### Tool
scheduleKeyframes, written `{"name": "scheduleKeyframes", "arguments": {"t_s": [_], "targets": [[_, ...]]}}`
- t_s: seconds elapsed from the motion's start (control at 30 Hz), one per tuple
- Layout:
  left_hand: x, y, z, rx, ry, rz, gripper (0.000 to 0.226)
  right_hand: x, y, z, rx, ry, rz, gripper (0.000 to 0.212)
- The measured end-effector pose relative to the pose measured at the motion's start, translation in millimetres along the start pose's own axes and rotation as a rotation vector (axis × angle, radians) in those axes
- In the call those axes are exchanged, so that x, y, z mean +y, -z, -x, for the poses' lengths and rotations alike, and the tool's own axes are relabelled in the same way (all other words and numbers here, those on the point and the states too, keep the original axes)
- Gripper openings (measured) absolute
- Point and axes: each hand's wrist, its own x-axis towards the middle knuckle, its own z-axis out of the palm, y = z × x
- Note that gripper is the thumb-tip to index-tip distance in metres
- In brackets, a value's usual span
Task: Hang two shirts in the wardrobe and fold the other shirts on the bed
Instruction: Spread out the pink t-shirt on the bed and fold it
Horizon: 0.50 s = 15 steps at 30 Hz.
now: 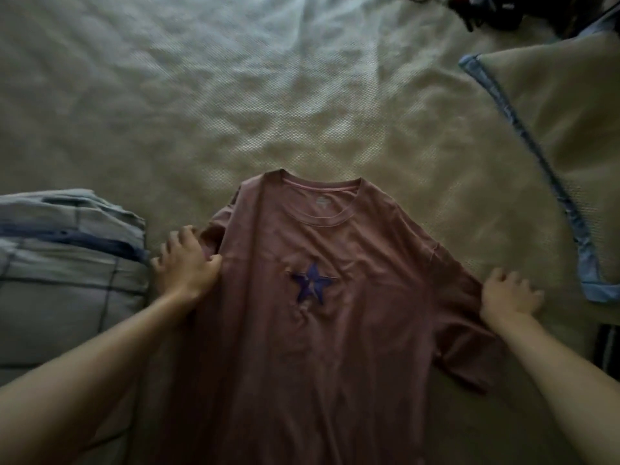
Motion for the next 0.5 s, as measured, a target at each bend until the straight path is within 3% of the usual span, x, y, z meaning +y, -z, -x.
{"name": "scheduleKeyframes", "arguments": {"t_s": [0.07,0.13,0.2,0.27,0.37,0.5], "targets": [[-30.3,2.9,-10.0,-0.151,0.148,0.114,0.058,-45.5,22.2,21.5,0.177,0.177,0.044,0.06],[-50.2,4.6,-17.6,-0.257,0.107,0.271,0.028,-96.4,45.1,50.5,0.239,0.371,-0.011,0.066],[-62.1,11.0,-22.6,-0.274,0.058,0.394,0.022,-149.7,67.9,85.2,0.231,0.543,-0.142,0.067],[-68.0,25.1,-30.3,-0.188,0.057,0.497,0.027,-200.3,86.8,121.0,0.148,0.685,-0.343,0.063],[-71.4,55.2,-42.2,-0.12,0.009,0.551,0.016,-261.3,107.2,171.8,-0.077,0.854,-0.746,0.049],[-83.7,88.4,-61.1,-0.257,-0.039,0.575,0.031,-313.6,124.3,221.4,-0.29,0.937,-1.081,0.052]]}}
